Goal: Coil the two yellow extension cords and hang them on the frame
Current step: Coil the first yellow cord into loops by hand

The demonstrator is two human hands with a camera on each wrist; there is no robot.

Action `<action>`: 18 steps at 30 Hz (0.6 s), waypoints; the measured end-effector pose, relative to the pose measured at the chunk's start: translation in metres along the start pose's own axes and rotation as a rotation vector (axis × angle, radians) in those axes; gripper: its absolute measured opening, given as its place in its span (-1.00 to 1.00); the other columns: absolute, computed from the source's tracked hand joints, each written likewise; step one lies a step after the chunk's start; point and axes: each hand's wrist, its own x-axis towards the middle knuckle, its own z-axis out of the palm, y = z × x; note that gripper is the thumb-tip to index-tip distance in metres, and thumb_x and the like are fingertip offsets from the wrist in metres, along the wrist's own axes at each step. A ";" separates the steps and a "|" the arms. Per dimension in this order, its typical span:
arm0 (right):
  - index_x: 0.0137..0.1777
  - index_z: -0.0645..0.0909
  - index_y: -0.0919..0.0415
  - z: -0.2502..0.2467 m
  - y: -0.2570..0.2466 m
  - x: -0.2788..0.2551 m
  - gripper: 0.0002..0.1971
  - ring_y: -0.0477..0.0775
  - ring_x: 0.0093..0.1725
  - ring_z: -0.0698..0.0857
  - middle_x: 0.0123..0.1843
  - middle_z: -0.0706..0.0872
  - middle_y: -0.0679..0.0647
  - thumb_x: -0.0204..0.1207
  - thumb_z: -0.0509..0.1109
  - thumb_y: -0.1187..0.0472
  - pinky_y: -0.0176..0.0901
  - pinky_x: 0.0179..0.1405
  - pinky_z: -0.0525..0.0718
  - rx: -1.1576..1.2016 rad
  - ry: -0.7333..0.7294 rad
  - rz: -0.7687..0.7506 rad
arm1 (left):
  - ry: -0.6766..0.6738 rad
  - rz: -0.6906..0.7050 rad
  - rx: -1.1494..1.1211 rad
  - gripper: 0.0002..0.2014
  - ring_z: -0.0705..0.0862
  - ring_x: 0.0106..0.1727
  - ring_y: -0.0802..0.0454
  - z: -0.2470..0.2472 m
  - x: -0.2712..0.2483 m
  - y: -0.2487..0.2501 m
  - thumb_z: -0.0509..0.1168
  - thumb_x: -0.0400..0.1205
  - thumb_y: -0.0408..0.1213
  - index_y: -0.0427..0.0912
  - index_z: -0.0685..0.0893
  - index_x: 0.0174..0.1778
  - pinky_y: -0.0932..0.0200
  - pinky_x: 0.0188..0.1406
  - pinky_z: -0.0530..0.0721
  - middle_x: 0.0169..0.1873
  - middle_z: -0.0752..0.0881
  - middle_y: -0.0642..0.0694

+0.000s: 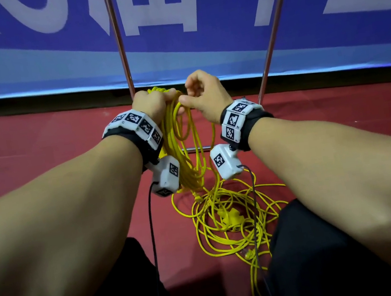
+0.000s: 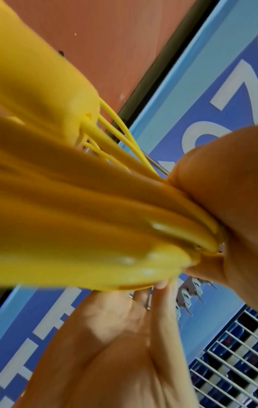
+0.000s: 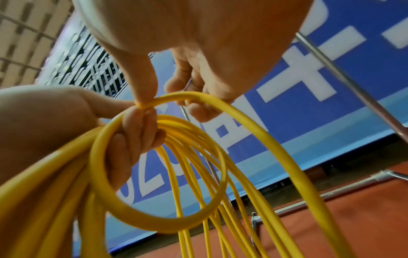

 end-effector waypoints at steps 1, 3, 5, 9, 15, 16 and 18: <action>-0.13 0.49 0.04 -0.001 0.003 0.000 -0.71 -0.07 -0.35 0.52 -0.29 0.55 -0.05 0.39 0.58 0.27 -0.08 -0.20 0.59 0.019 0.007 0.000 | 0.008 -0.007 -0.012 -0.62 0.84 -0.38 -0.12 0.001 0.000 0.001 0.49 0.58 -0.36 -0.55 0.62 0.21 0.08 -0.39 0.77 -0.42 0.80 -0.30; -0.13 0.49 0.05 -0.005 0.007 0.000 -0.68 -0.11 -0.38 0.50 -0.28 0.55 -0.04 0.39 0.63 0.25 -0.15 -0.23 0.58 0.053 0.013 0.006 | 0.001 -0.009 0.007 -0.63 0.82 -0.42 -0.05 0.002 0.000 0.002 0.47 0.61 -0.33 -0.54 0.62 0.21 0.12 -0.42 0.76 -0.46 0.79 -0.25; -0.13 0.49 0.05 -0.006 0.009 0.001 -0.64 -0.08 -0.38 0.50 -0.27 0.56 -0.02 0.36 0.68 0.25 -0.17 -0.24 0.59 0.073 0.019 0.009 | -0.012 -0.004 0.110 -0.78 0.77 -0.54 0.06 0.003 -0.002 0.003 0.42 0.65 -0.35 -0.48 0.66 0.06 0.24 -0.55 0.68 -0.56 0.76 -0.15; -0.17 0.51 0.05 -0.007 0.012 0.001 -0.60 -0.04 -0.37 0.52 -0.28 0.58 0.00 0.27 0.74 0.21 -0.17 -0.27 0.61 0.107 0.030 0.018 | -0.037 -0.039 0.199 -0.93 0.72 -0.59 0.07 0.002 -0.002 0.006 0.29 0.65 -0.47 -0.38 0.68 -0.09 0.31 -0.64 0.60 -0.59 0.75 -0.09; -0.33 0.63 0.19 0.000 0.030 -0.007 -0.58 0.00 -0.46 0.64 -0.45 0.70 0.08 0.63 0.39 -0.11 -0.08 -0.30 0.63 -0.084 -0.167 0.139 | -0.001 -0.011 0.195 -0.88 0.70 -0.58 0.09 -0.001 -0.001 0.003 0.40 0.63 -0.37 -0.33 0.73 -0.20 0.25 -0.45 0.69 -0.58 0.74 -0.04; -0.29 0.66 0.29 -0.002 0.034 -0.011 -0.47 0.02 -0.42 0.68 -0.41 0.74 0.14 0.71 0.26 -0.14 -0.06 -0.22 0.66 -0.109 -0.238 0.192 | 0.005 -0.018 0.142 -0.86 0.67 -0.62 0.10 -0.002 -0.003 0.005 0.41 0.63 -0.39 -0.35 0.70 -0.23 0.27 -0.49 0.68 -0.62 0.71 -0.04; -0.22 0.65 0.34 -0.006 0.045 -0.014 -0.41 0.08 -0.32 0.73 -0.30 0.77 0.18 0.77 0.11 -0.14 -0.09 -0.10 0.71 -0.065 -0.286 0.343 | 0.020 -0.032 0.029 -0.87 0.66 -0.63 0.06 -0.004 -0.006 0.009 0.43 0.63 -0.42 -0.42 0.67 -0.16 0.23 -0.50 0.71 -0.62 0.70 -0.11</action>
